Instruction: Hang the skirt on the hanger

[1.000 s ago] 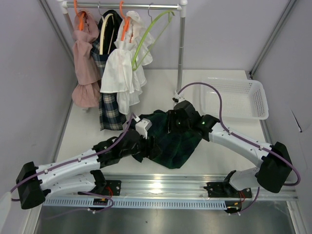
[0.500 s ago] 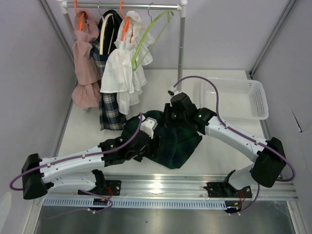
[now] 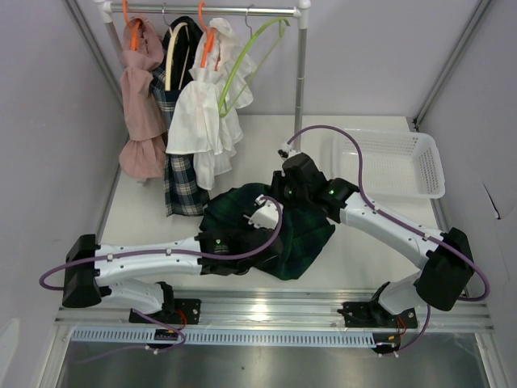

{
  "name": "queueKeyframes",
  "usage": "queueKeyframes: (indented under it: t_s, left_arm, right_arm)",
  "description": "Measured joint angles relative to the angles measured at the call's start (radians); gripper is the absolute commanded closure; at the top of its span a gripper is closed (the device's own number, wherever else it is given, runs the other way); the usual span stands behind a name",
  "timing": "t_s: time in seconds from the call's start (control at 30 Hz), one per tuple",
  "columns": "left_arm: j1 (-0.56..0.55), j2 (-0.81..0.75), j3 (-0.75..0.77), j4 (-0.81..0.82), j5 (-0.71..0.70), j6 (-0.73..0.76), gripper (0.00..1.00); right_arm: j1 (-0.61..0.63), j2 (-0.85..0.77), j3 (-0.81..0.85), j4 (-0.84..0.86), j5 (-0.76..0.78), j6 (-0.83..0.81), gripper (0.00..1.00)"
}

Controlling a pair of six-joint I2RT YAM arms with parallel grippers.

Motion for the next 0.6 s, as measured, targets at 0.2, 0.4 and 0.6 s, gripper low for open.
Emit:
queueKeyframes:
  t_s: [0.2,0.4,0.6]
  left_arm:
    - [-0.005,0.009,0.032,-0.045,-0.086,0.016,0.85]
    - [0.006,0.009,0.074,-0.06,-0.116,0.053,1.0]
    - [0.114,-0.018,0.075,-0.045,-0.058,0.087,1.0]
  right_arm:
    - [0.003,0.0,0.0,-0.005,0.004,0.0,0.86]
    - [0.006,-0.015,-0.002,-0.021,0.038,0.0,0.52]
    - [-0.012,-0.118,-0.058,-0.025,0.124,-0.002,0.21]
